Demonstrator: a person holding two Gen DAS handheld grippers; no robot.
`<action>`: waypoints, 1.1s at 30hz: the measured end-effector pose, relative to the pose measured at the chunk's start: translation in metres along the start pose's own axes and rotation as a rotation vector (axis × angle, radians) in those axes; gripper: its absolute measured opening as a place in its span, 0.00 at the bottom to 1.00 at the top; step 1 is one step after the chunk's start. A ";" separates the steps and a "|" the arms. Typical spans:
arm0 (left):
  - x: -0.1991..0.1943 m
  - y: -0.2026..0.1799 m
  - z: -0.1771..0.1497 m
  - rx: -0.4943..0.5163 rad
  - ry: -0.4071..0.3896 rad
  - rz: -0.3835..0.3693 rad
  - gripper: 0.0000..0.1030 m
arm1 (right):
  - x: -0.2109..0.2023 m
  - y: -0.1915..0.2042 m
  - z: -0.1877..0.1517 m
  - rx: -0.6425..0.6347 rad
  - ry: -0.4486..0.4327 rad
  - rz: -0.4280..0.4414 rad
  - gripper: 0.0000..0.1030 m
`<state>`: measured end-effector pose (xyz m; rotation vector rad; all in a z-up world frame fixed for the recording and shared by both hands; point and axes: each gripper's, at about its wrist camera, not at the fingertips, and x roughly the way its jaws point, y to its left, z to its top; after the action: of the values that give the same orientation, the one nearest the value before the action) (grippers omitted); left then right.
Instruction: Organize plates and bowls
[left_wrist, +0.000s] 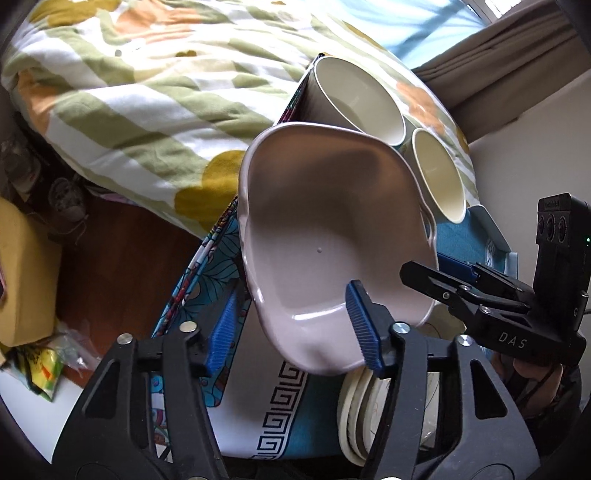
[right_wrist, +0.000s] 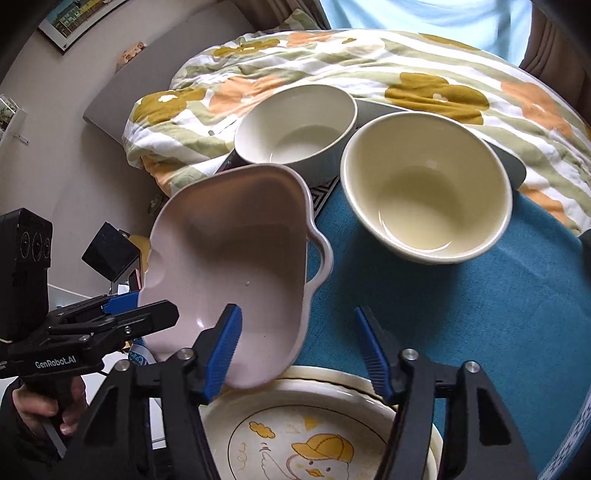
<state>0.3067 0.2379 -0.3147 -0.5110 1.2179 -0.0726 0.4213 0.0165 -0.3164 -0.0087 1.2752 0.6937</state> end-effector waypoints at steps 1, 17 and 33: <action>0.005 0.001 0.002 0.003 0.012 0.001 0.41 | 0.004 0.000 0.000 0.005 0.007 0.005 0.43; -0.018 -0.010 0.000 0.106 -0.068 0.136 0.13 | -0.006 0.020 -0.003 -0.034 -0.046 -0.019 0.13; -0.094 -0.159 -0.087 0.289 -0.236 0.190 0.13 | -0.157 -0.019 -0.099 -0.018 -0.265 0.003 0.13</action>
<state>0.2285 0.0978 -0.1880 -0.1450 0.9981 -0.0248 0.3259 -0.1093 -0.2173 0.0684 1.0154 0.6842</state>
